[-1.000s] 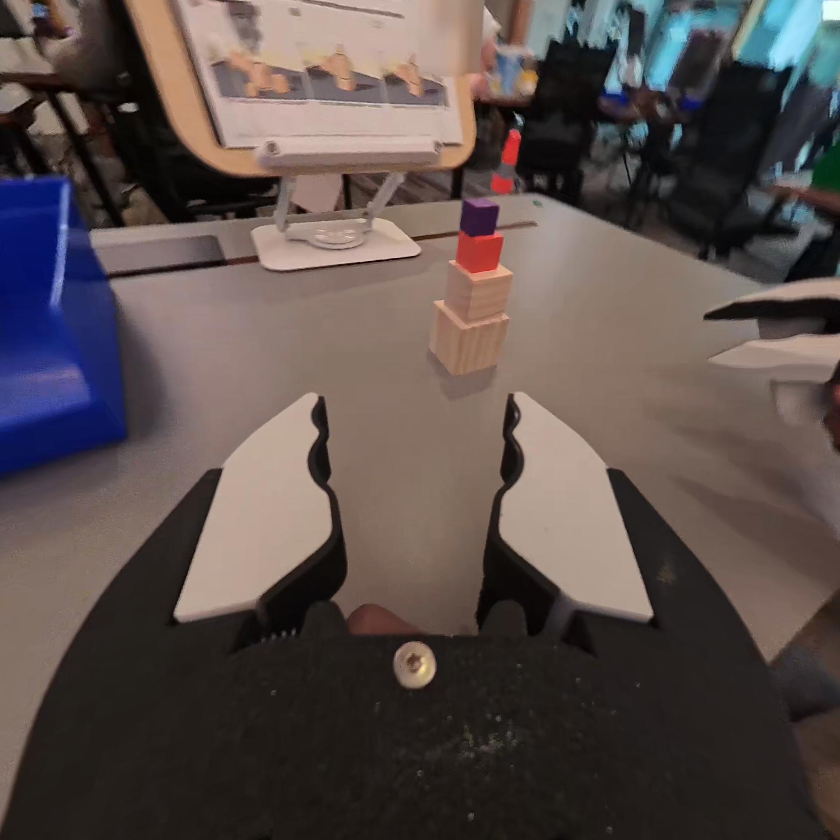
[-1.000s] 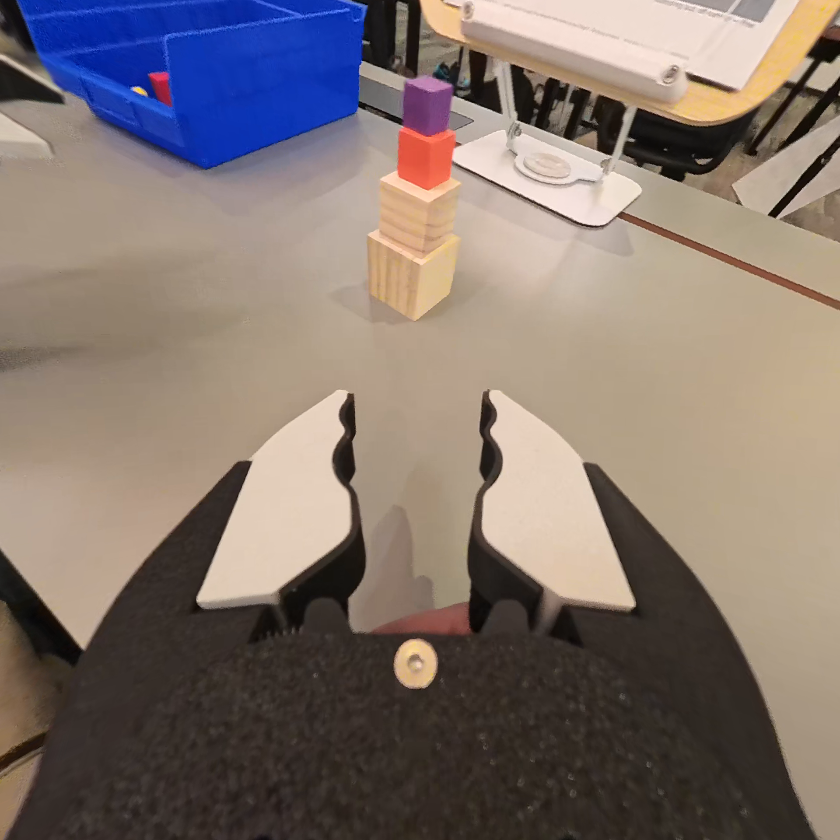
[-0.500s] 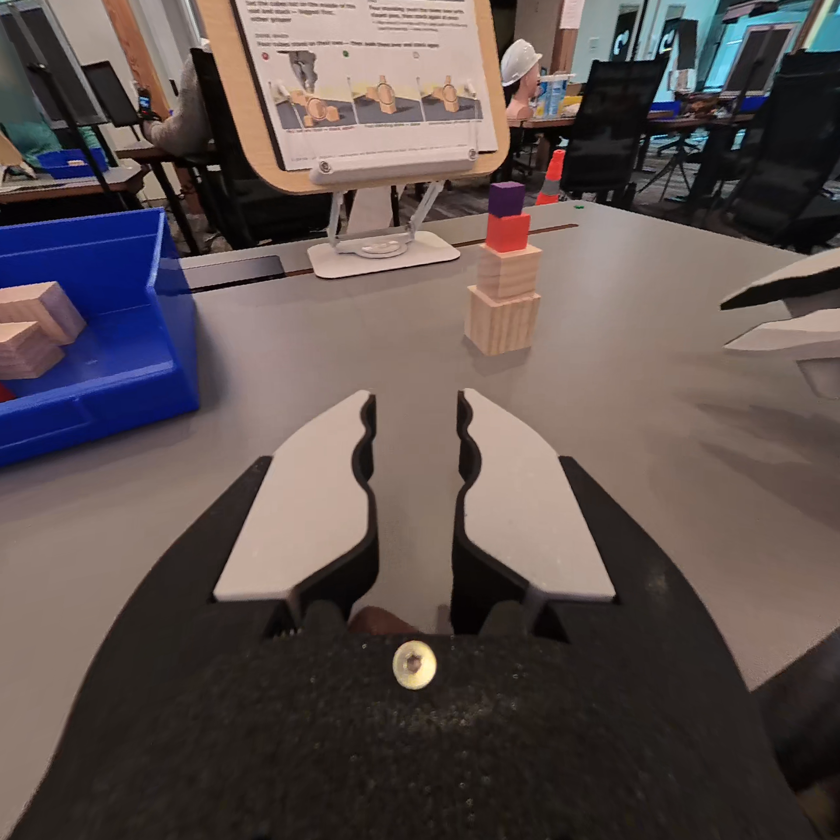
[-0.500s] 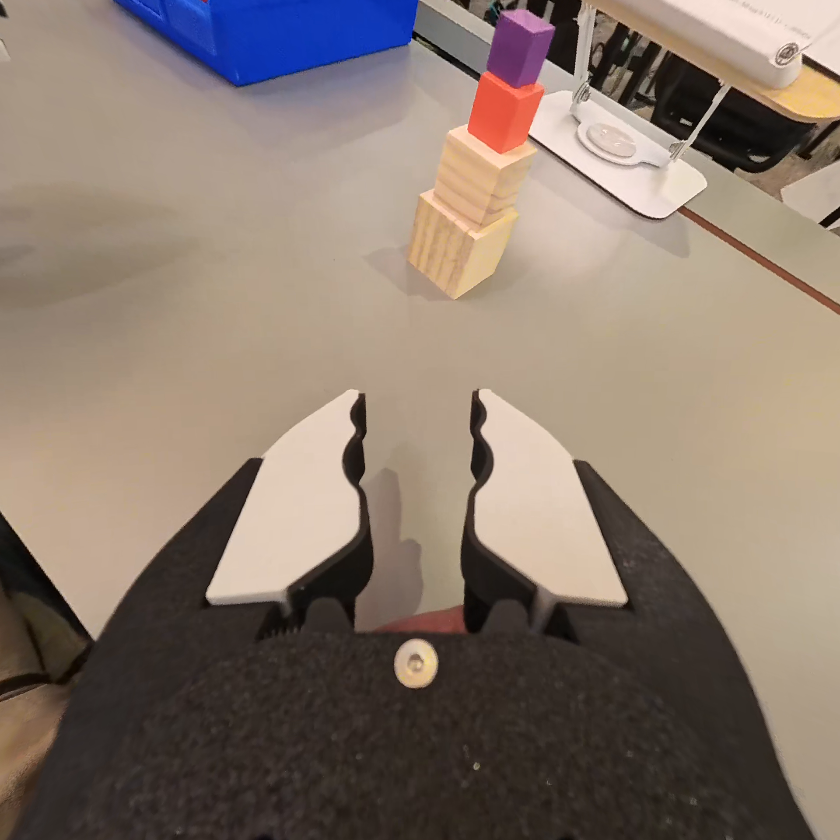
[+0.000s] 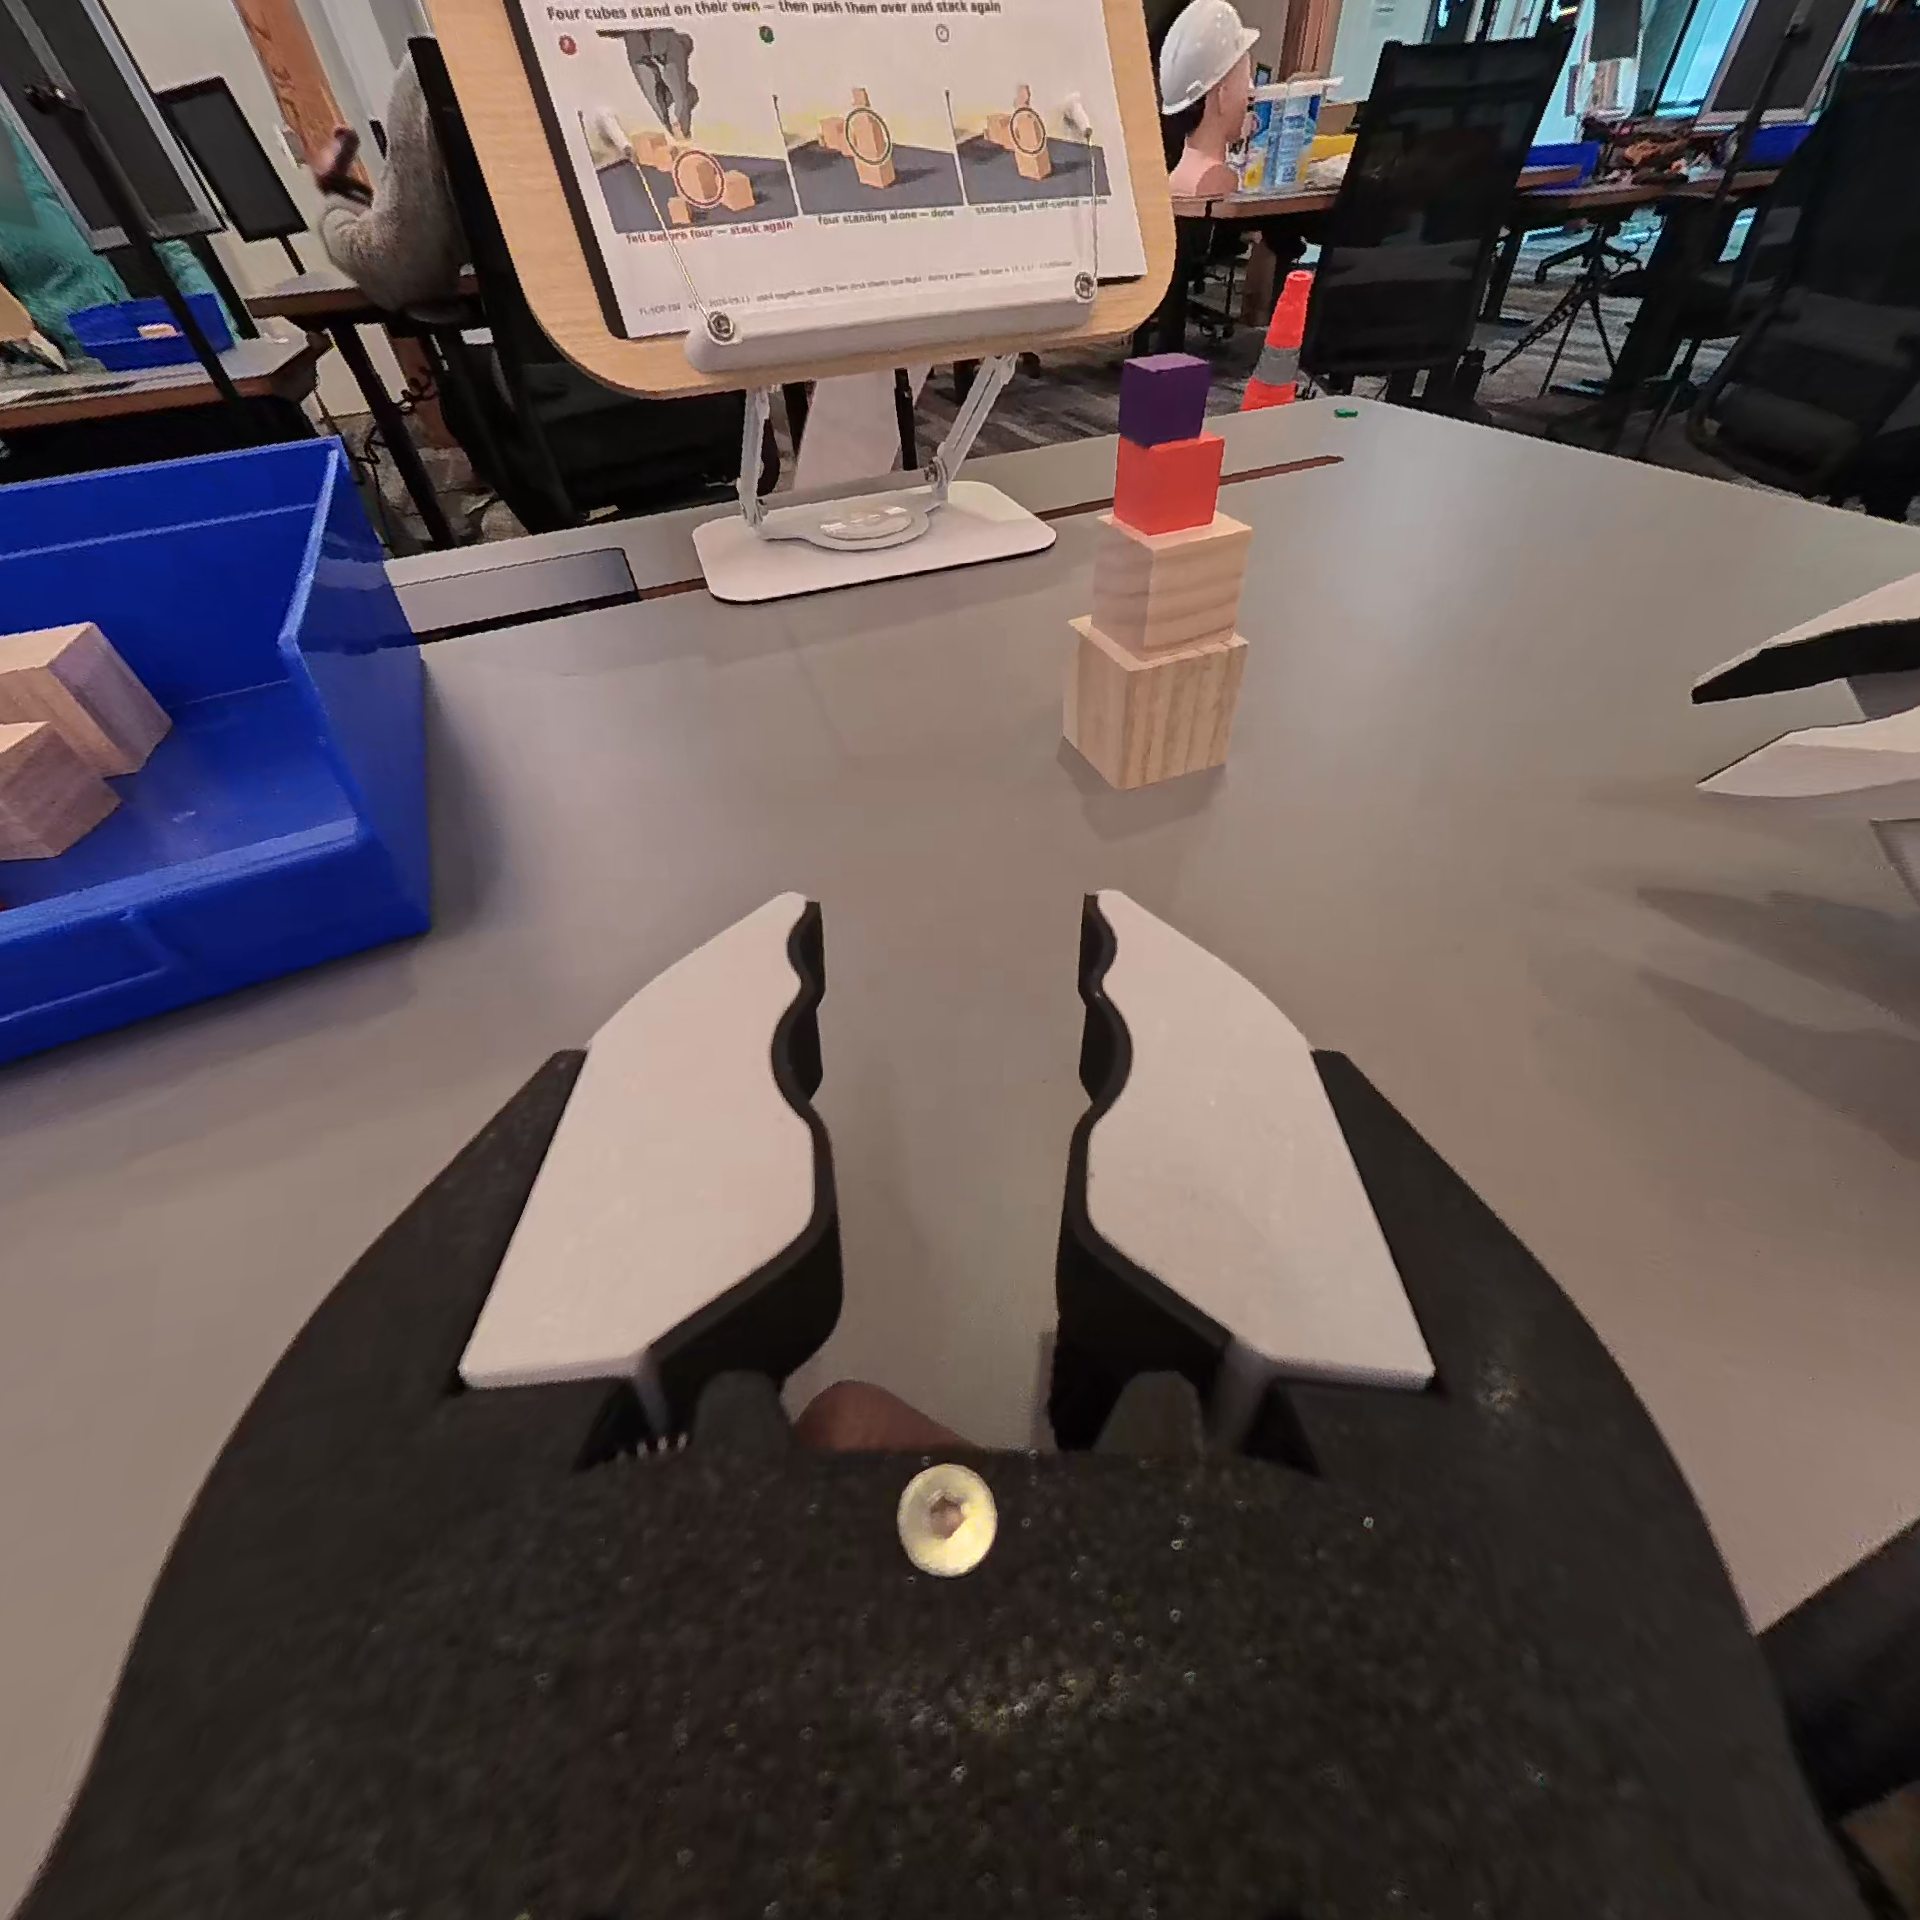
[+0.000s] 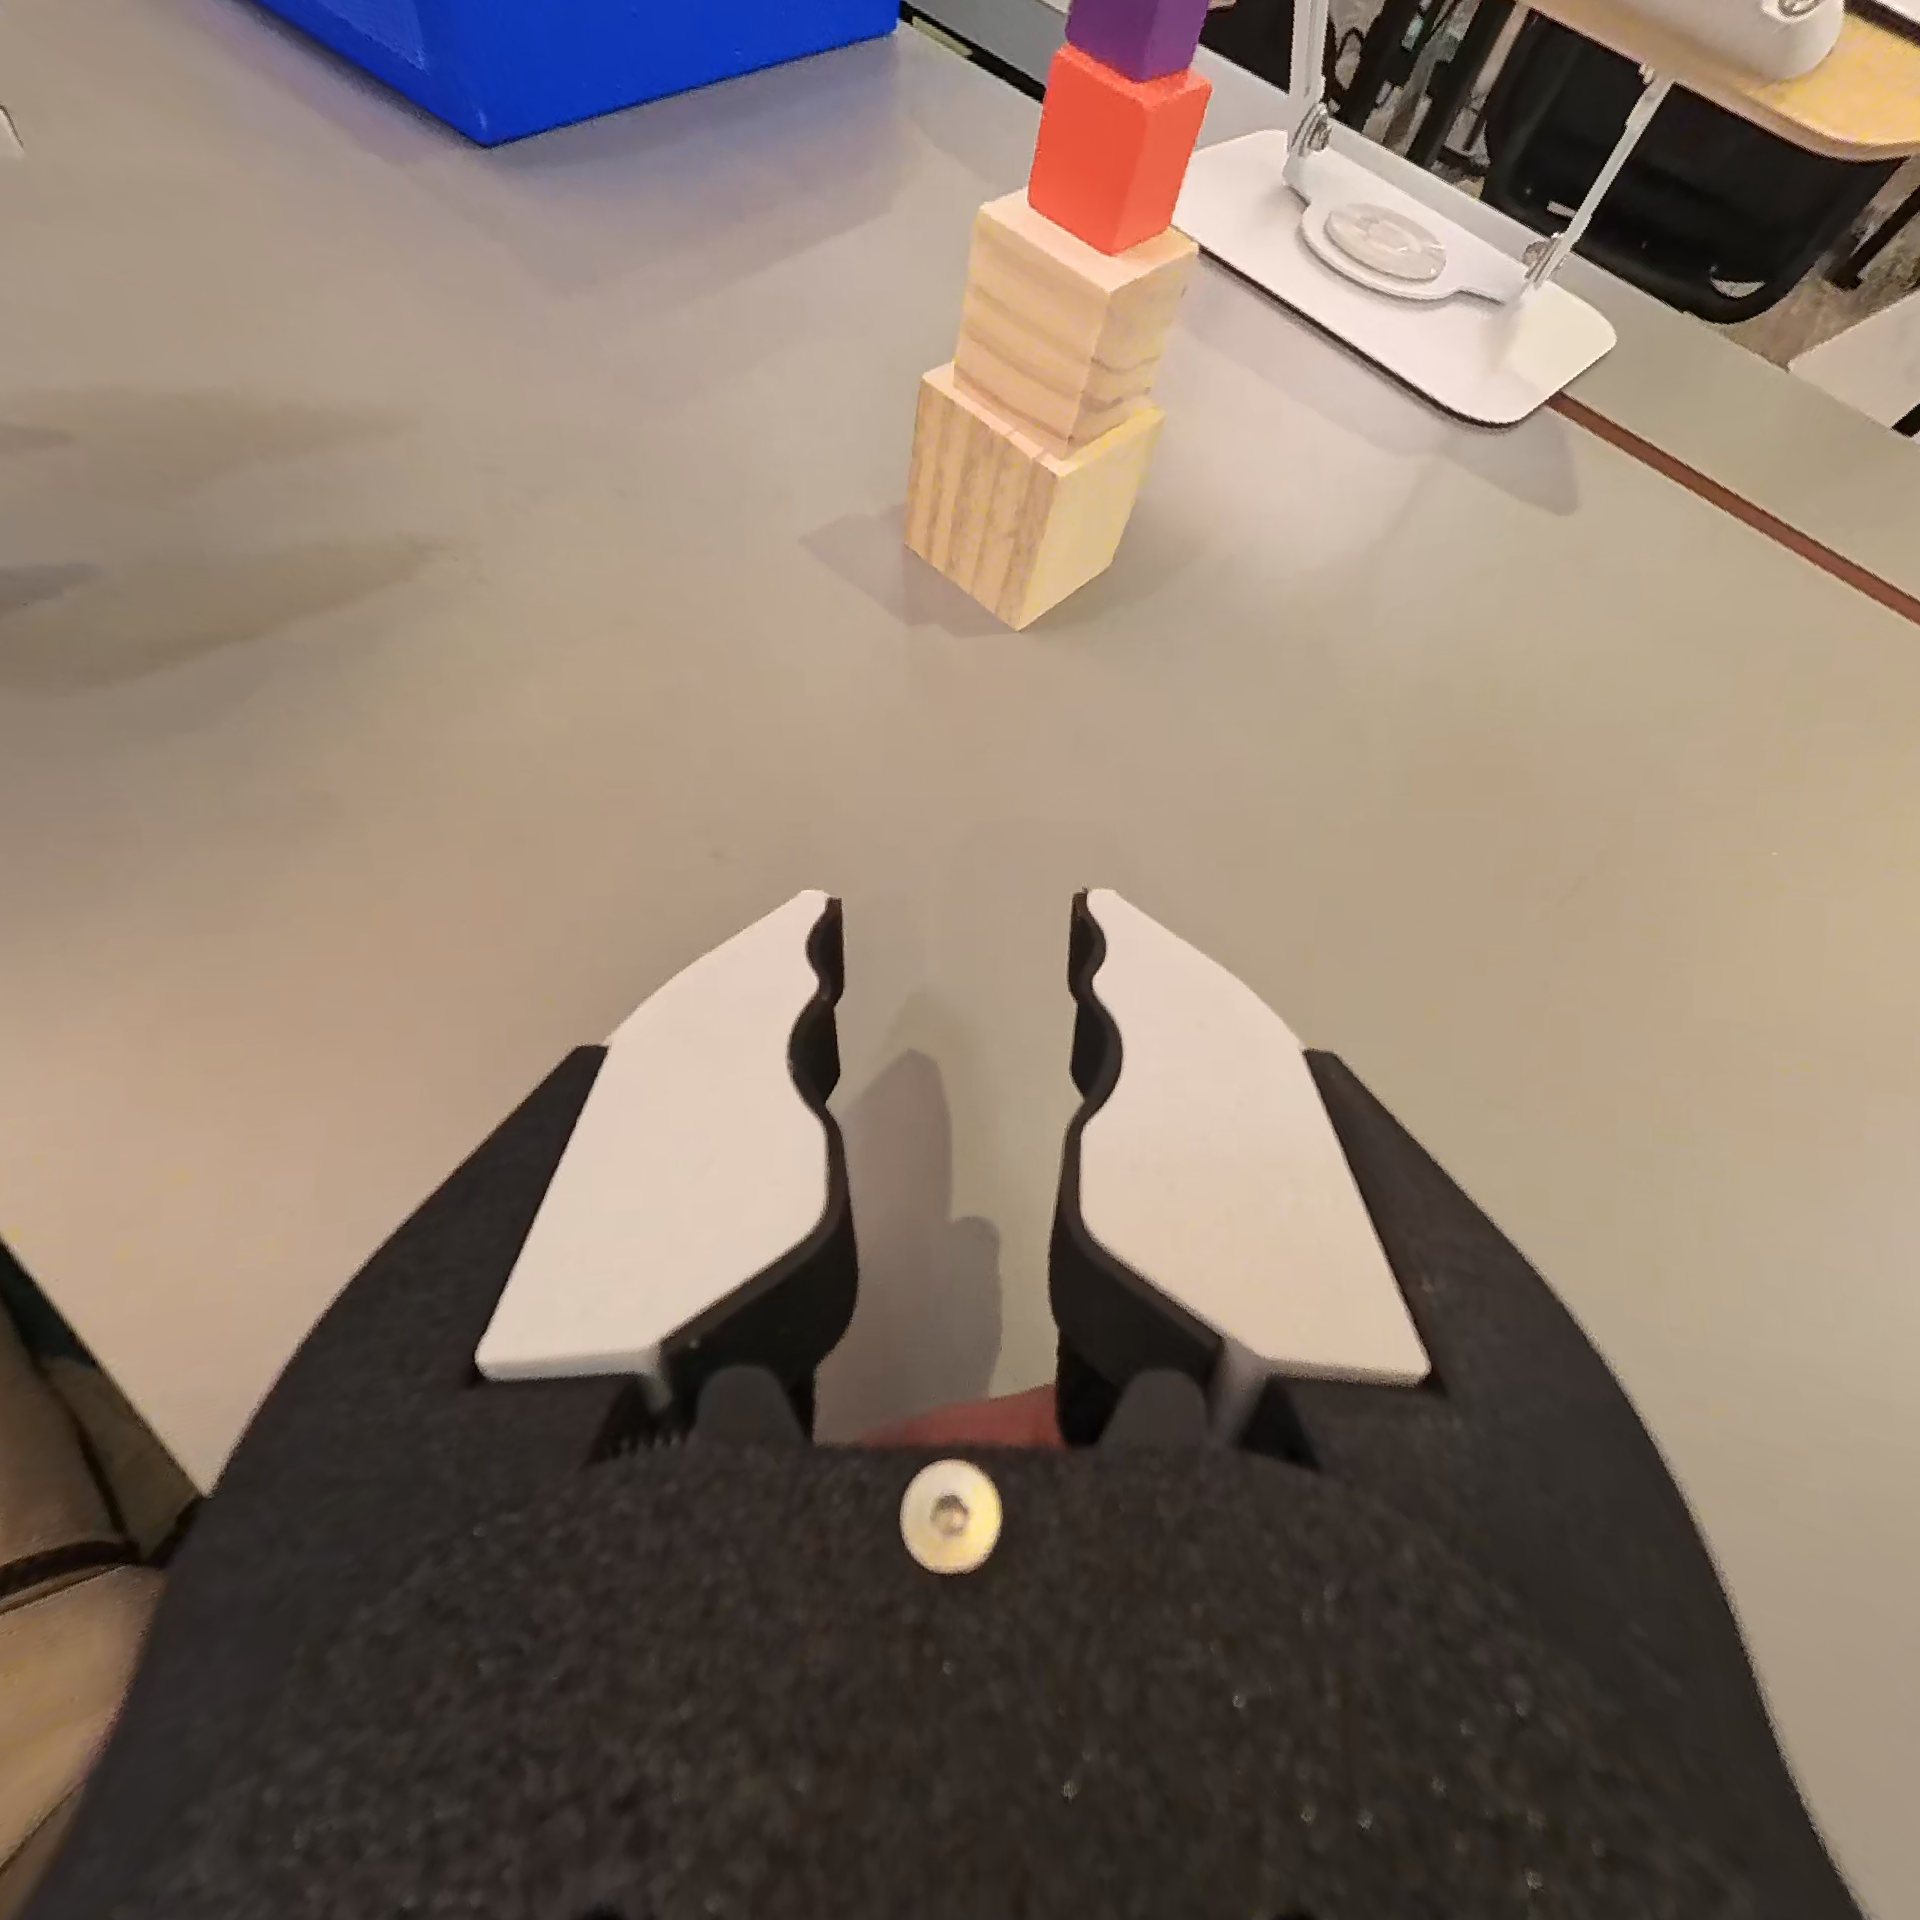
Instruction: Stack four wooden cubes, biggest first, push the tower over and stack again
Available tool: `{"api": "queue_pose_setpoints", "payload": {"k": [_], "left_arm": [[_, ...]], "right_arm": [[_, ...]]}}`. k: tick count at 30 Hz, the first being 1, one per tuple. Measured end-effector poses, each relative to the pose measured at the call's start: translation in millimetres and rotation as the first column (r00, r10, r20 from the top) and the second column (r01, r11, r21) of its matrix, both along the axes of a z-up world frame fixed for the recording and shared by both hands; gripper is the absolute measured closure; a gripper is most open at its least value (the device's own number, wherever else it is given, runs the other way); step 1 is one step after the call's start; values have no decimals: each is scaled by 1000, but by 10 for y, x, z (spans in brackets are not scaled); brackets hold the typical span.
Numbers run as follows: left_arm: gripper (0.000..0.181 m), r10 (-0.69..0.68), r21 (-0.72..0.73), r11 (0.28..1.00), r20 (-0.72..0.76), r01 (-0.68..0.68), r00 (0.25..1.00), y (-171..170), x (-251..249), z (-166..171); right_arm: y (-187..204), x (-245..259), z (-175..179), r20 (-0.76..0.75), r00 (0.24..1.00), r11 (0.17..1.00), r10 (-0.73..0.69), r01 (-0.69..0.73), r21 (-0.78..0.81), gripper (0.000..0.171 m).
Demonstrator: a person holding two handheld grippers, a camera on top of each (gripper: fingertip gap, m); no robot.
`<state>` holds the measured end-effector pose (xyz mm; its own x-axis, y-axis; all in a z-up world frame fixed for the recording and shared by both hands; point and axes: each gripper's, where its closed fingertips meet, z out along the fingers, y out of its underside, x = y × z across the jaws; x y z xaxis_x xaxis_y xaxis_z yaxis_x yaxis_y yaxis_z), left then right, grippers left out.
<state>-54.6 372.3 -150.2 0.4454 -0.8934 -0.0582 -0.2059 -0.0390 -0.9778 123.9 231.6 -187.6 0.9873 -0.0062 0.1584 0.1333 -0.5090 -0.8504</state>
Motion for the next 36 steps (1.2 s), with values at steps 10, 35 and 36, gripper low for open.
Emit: {"api": "queue_pose_setpoints", "payload": {"k": [10,35,36], "left_arm": [[137,-23,-6,1000,-11,23,1000,-26,22,-17],[140,-46,-52,998,-33,45,998,-80,-35,-39],[141,-45,-64,997,-28,43,999,-72,-64,-37]], "right_arm": [[3,26,-14,-2,1000,1000,2,-2,-3,131],[334,-596,-29,-38,961,954,273,-276,-118,171],[434,-745,-66,-32,947,934,321,-322,-156,171]]}}
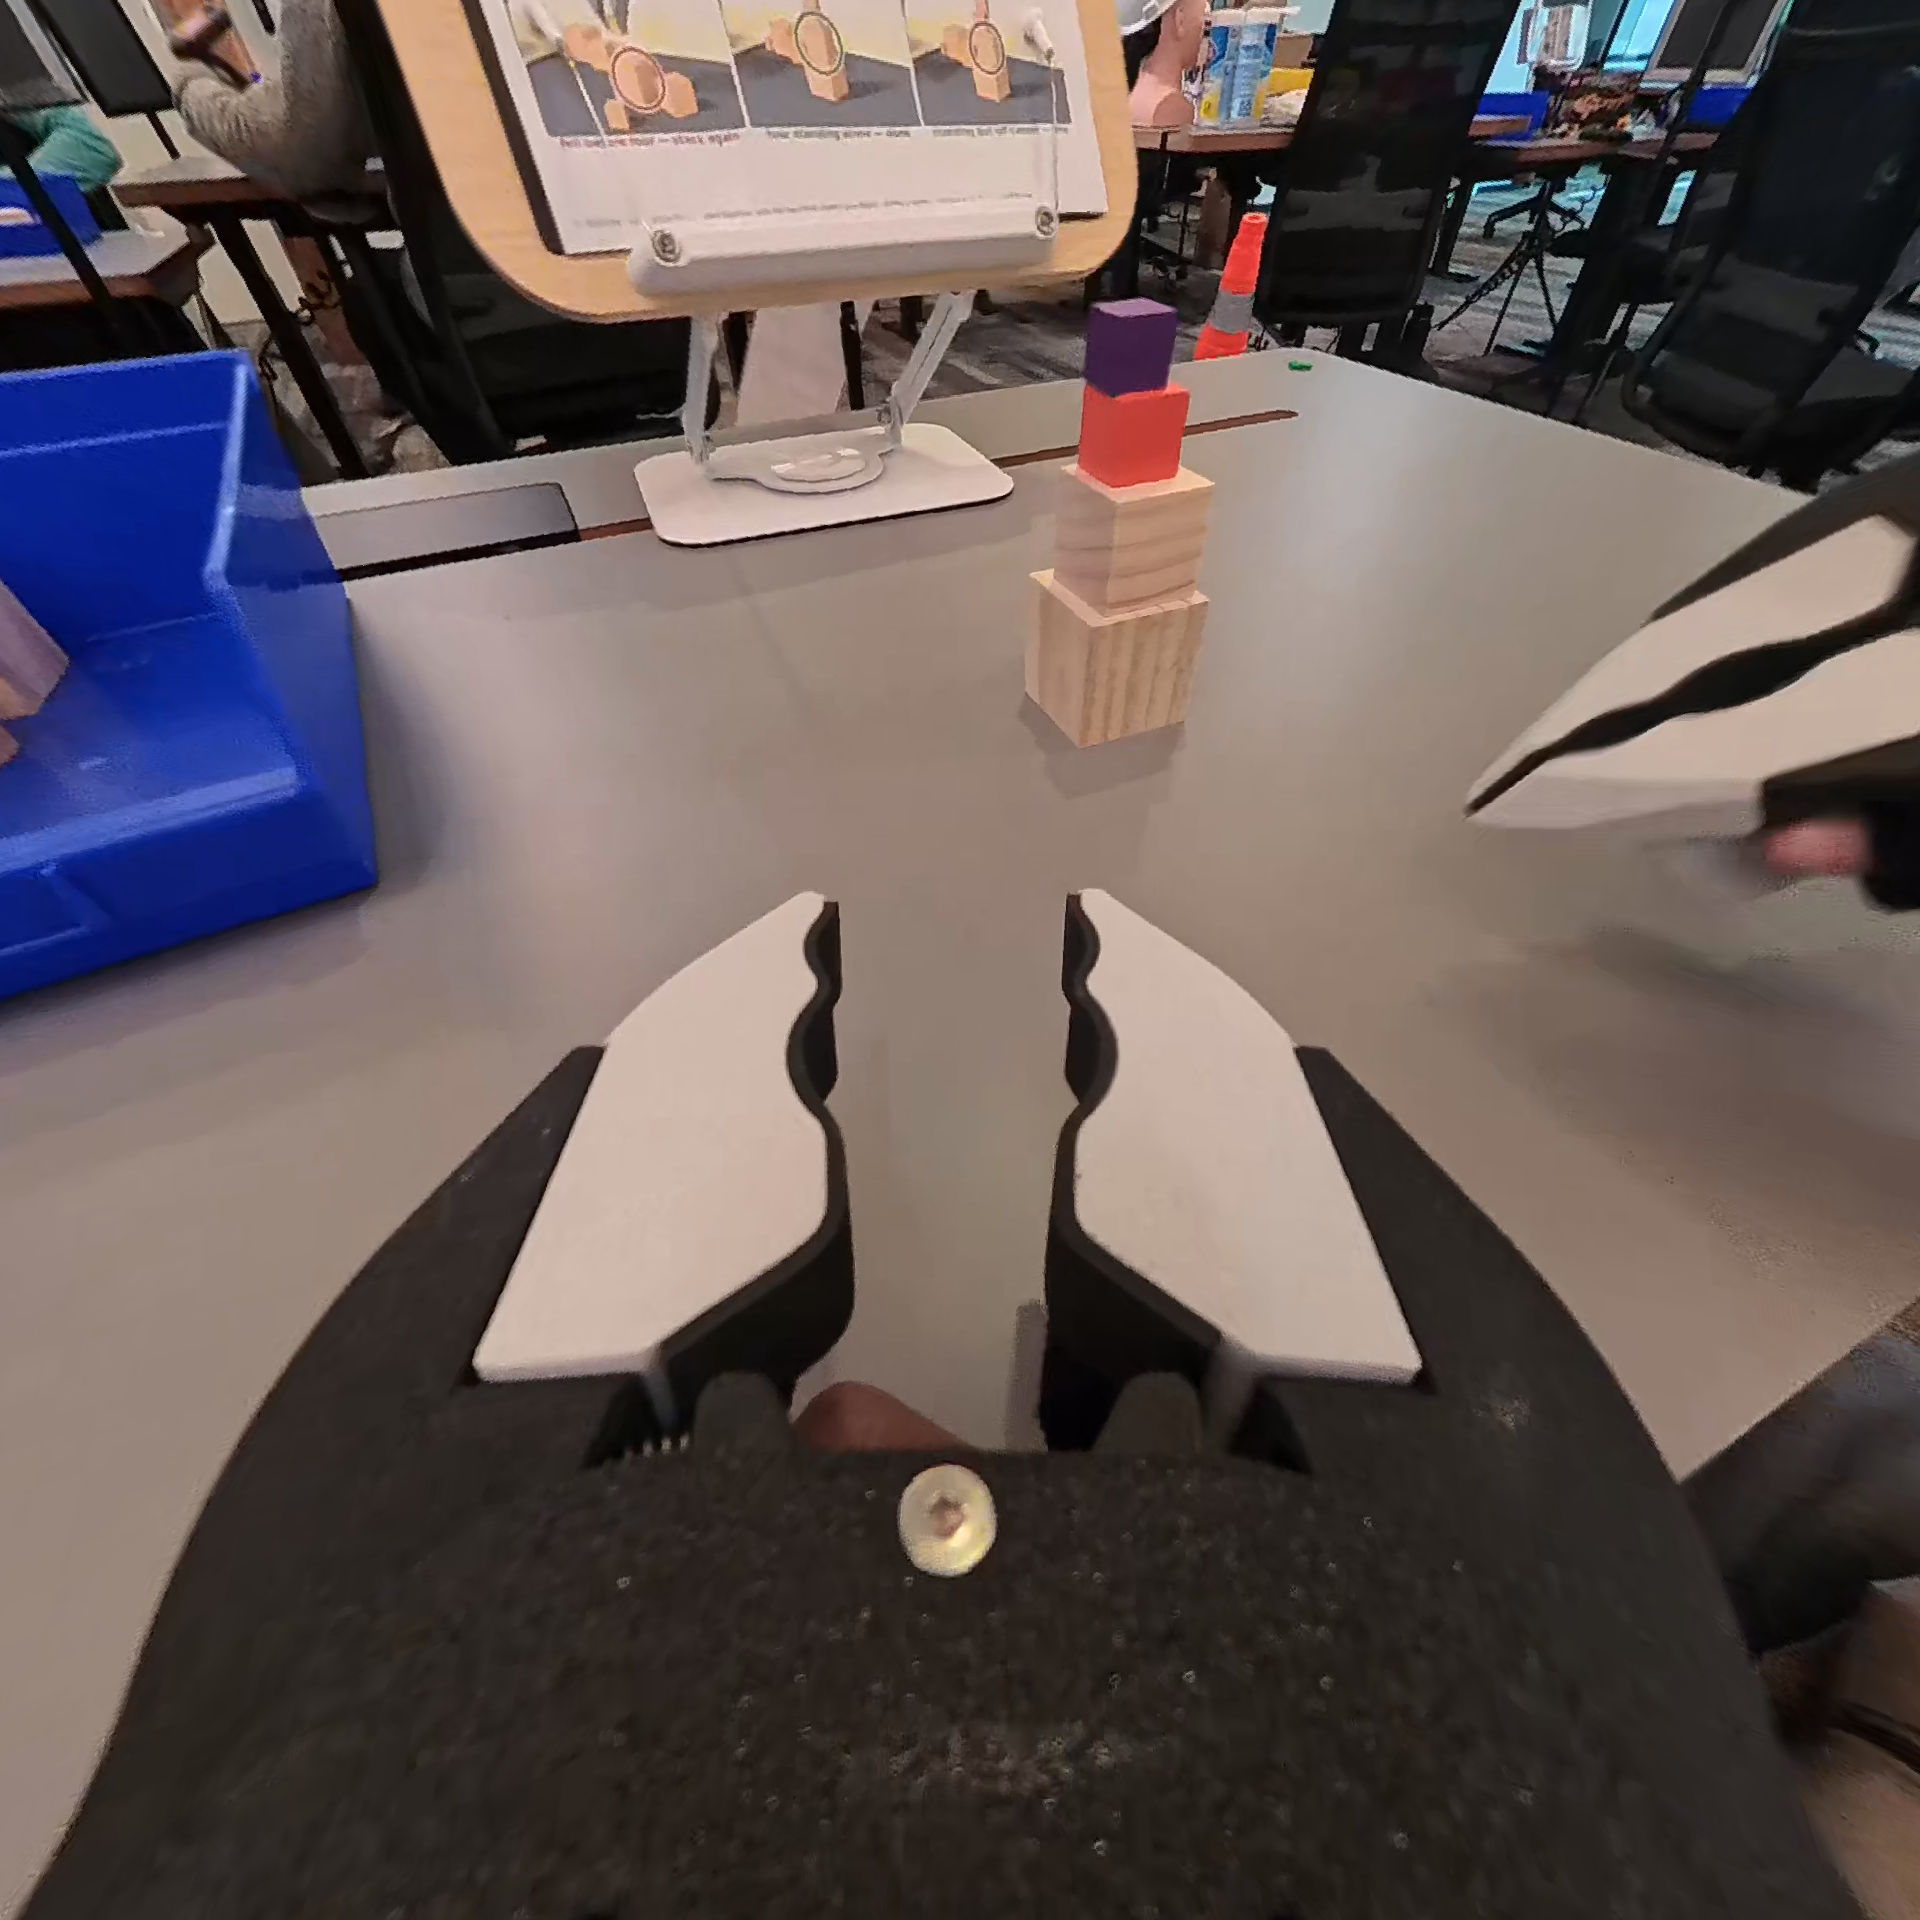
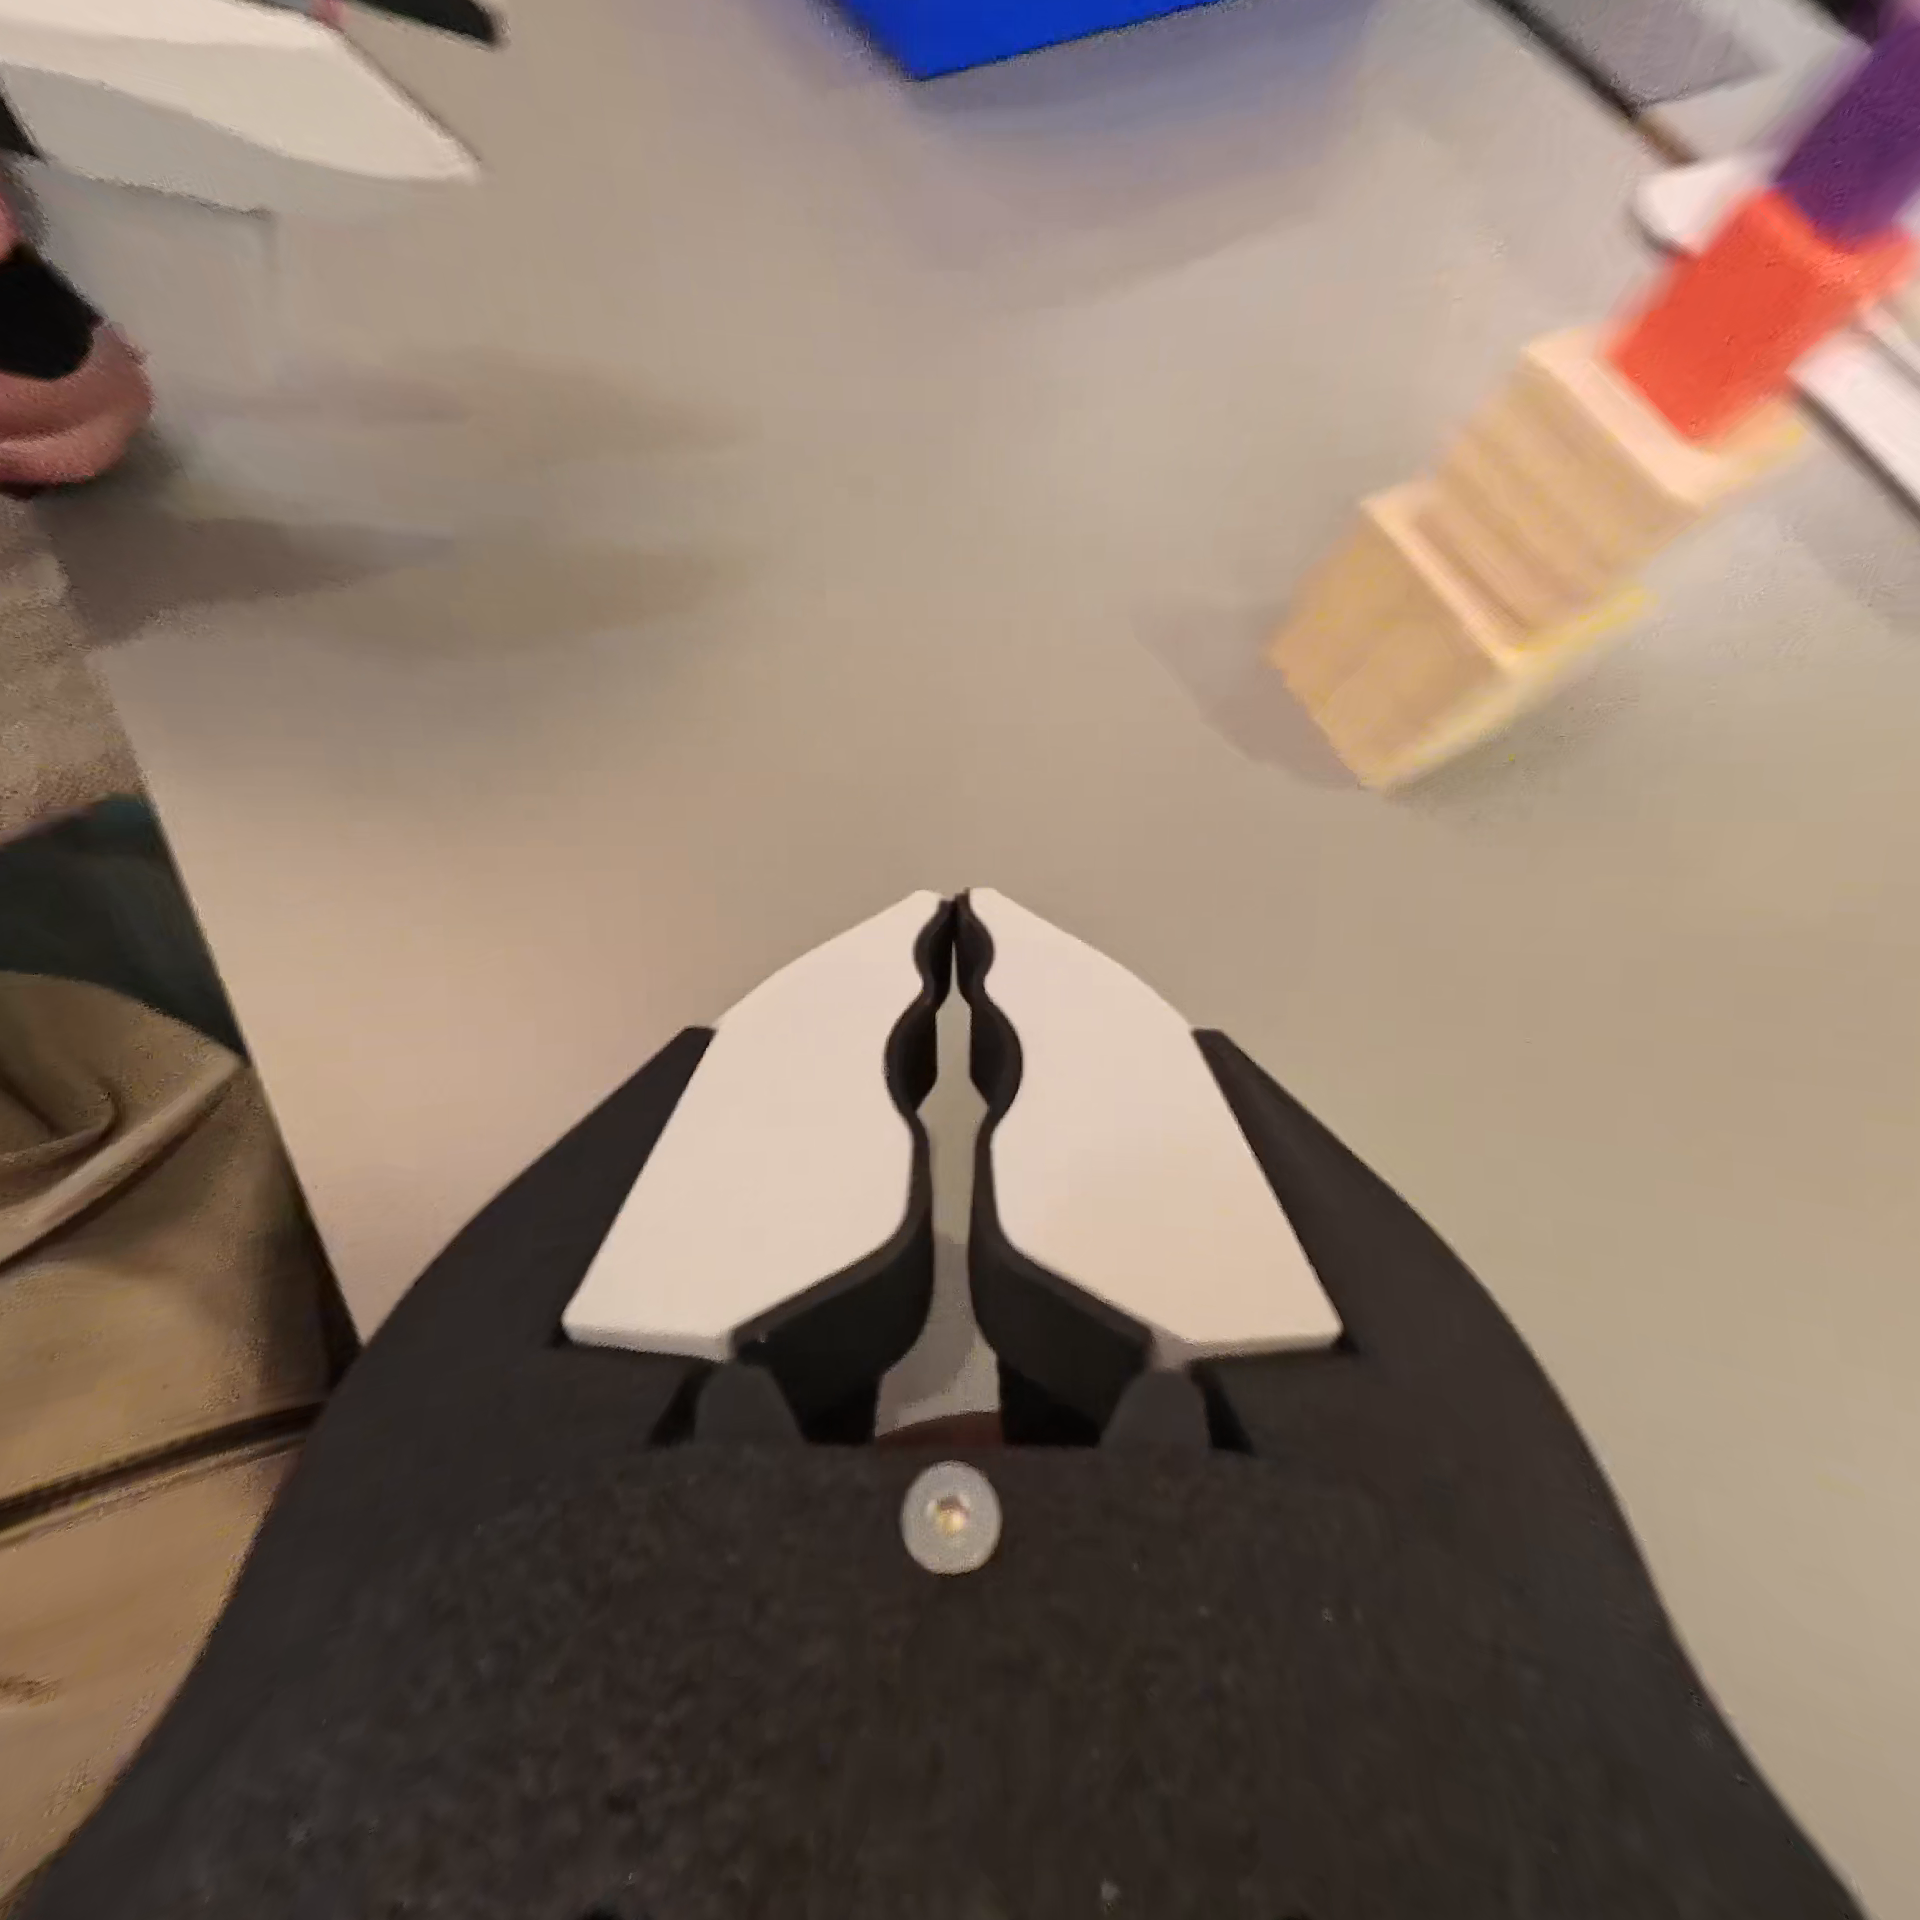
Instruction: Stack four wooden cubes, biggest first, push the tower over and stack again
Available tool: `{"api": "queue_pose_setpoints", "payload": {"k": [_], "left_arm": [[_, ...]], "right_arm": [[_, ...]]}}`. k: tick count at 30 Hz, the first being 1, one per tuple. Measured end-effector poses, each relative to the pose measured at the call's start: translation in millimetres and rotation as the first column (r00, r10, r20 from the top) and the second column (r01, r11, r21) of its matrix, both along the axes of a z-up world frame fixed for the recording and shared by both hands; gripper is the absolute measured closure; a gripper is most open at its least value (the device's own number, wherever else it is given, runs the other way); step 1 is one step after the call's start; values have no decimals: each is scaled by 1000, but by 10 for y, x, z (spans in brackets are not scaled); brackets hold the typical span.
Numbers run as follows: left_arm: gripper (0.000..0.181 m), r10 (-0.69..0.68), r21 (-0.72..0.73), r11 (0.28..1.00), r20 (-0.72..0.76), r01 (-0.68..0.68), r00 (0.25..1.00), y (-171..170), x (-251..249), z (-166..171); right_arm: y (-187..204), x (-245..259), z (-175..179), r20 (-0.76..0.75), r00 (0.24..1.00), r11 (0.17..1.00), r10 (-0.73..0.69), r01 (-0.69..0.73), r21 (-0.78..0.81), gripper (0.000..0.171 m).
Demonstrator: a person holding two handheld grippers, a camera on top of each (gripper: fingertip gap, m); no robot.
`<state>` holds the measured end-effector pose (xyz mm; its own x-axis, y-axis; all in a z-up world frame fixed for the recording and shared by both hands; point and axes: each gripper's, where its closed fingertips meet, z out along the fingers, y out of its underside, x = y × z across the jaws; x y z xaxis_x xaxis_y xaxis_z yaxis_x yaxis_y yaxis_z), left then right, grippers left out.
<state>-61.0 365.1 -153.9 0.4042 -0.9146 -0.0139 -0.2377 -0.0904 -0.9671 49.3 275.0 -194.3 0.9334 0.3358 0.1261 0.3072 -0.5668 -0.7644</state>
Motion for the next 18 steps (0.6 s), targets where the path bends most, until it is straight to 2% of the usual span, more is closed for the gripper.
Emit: {"api": "queue_pose_setpoints", "payload": {"k": [5,8,10,13,15,18], "left_arm": [[142,33,37,999,4,-33,999,106,-105,53],[142,28,37,999,3,-28,1000,127,-111,39],[142,18,41,999,-8,-18,1000,117,-110,3],[142,12,63,998,-25,-10,1000,91,-124,-15],[142,19,90,996,-32,-16,999,78,-142,7],[142,18,119,993,-30,-15,999,36,-144,67]], "right_arm": [[486,-673,-195,81,974,971,213,-203,-125,171],[713,-777,-316,168,945,954,279,-253,-160,171],[929,-449,-357,255,941,969,224,-188,-158,171],[1205,701,-365,339,939,985,-50,102,-138,171],[1171,1167,-190,287,943,977,-171,200,-75,171],[875,1475,112,375,898,969,-231,248,2,171]]}}
